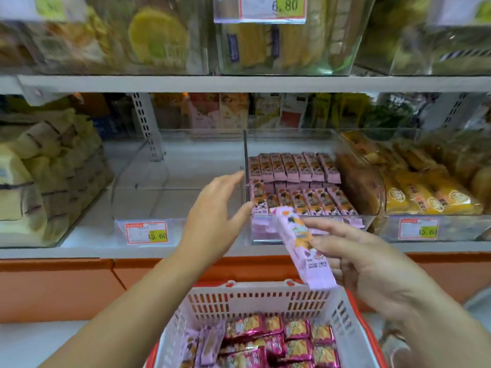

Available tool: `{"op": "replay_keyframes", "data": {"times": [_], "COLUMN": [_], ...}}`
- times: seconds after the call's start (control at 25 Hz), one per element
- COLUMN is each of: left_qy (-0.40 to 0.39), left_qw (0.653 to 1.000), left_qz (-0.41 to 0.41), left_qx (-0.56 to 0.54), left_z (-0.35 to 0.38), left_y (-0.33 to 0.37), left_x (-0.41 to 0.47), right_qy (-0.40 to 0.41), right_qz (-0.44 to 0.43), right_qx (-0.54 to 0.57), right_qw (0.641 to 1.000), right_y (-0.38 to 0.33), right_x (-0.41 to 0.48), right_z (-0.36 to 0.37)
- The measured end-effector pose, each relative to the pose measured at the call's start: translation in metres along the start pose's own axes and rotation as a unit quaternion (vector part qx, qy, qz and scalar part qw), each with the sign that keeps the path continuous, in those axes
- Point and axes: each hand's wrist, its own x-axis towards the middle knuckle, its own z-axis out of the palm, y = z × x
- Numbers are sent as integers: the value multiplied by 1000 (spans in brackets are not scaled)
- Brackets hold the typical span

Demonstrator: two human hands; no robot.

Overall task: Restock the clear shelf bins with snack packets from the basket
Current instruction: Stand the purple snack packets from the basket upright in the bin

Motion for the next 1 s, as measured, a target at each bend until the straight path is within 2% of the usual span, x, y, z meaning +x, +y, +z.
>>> {"op": "replay_keyframes", "data": {"times": [0.08, 0.2, 0.36, 0.44, 0.56, 0.72, 0.8, 0.88, 0.96, 1.0], "left_qy": [-73, -114, -93, -82, -81, -83, -71, -6, 61, 59], "left_qw": [996, 992, 992, 993, 992, 992, 995, 998, 993, 993], "left_qz": [-32, -25, -19, -14, -21, -21, -19, 11, 45, 40], "left_qx": [24, 47, 82, 83, 90, 89, 62, 67, 89, 92], "left_z": [4, 11, 15, 16, 16, 14, 11, 5, -5, -8], "left_y": [-15, -28, -33, -32, -31, -26, -26, -27, -31, -35], "left_x": [10, 11, 11, 10, 9, 10, 5, -11, -35, -51], "right_qy": [75, 158, 125, 124, 130, 117, 159, 223, 212, 183], "right_qz": [-75, -94, -17, -28, -70, -85, -171, -319, -438, -468], "right_qx": [-35, -205, -369, -418, -453, -459, -455, -389, -345, -354], "right_qw": [994, 961, 921, 899, 879, 877, 859, 835, 802, 789], "right_y": [-24, -36, -30, -23, -16, -7, 0, 9, 22, 35], "right_x": [26, 87, 130, 135, 135, 133, 123, 102, 79, 71], "right_z": [-1, -3, 0, 2, 2, -2, 1, 7, 14, 17]}}
